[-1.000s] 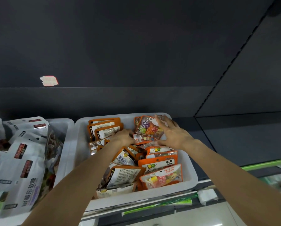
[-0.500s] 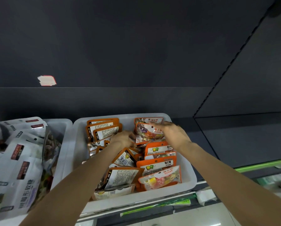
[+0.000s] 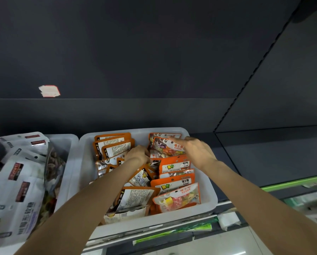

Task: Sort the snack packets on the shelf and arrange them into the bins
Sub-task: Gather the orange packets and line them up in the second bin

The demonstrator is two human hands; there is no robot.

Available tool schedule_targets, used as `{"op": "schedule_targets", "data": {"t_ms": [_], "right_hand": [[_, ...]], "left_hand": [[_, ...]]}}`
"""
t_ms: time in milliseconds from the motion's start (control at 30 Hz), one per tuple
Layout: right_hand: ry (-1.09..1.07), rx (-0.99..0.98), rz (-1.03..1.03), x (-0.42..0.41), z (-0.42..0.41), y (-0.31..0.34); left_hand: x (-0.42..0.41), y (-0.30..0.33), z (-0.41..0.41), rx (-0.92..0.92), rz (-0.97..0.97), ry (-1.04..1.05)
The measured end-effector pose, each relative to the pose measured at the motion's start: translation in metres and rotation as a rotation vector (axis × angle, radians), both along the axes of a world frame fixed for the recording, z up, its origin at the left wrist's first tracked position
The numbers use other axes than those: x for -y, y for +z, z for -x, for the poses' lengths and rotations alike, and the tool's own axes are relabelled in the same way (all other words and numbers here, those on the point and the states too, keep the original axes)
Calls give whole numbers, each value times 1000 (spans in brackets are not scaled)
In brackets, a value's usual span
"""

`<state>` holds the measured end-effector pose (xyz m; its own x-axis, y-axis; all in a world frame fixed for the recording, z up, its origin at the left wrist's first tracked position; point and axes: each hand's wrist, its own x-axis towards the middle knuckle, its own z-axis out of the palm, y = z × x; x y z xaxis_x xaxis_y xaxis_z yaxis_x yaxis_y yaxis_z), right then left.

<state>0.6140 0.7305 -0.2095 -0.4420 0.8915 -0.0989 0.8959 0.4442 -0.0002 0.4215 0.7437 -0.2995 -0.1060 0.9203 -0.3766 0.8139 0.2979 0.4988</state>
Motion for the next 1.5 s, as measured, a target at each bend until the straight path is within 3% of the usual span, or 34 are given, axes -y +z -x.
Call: {"op": "schedule_targets", "data": {"t_ms": [467, 833, 1033, 1167, 1500], "right_hand": [[2, 28, 29, -3, -2, -1], [-161, -165, -67, -13, -18, 25], [-100, -172, -34, -16, -17, 29], [-150, -221, -38, -15, -16, 34], [-149, -26, 164, -27, 22, -5]], "left_hand": [[0, -6, -3, 14, -21, 24], [20, 35, 18, 173, -364, 49], [18, 62, 32, 117, -505, -25], [20, 63, 35, 71, -487, -65], [15, 69, 34, 91, -506, 40]]}}
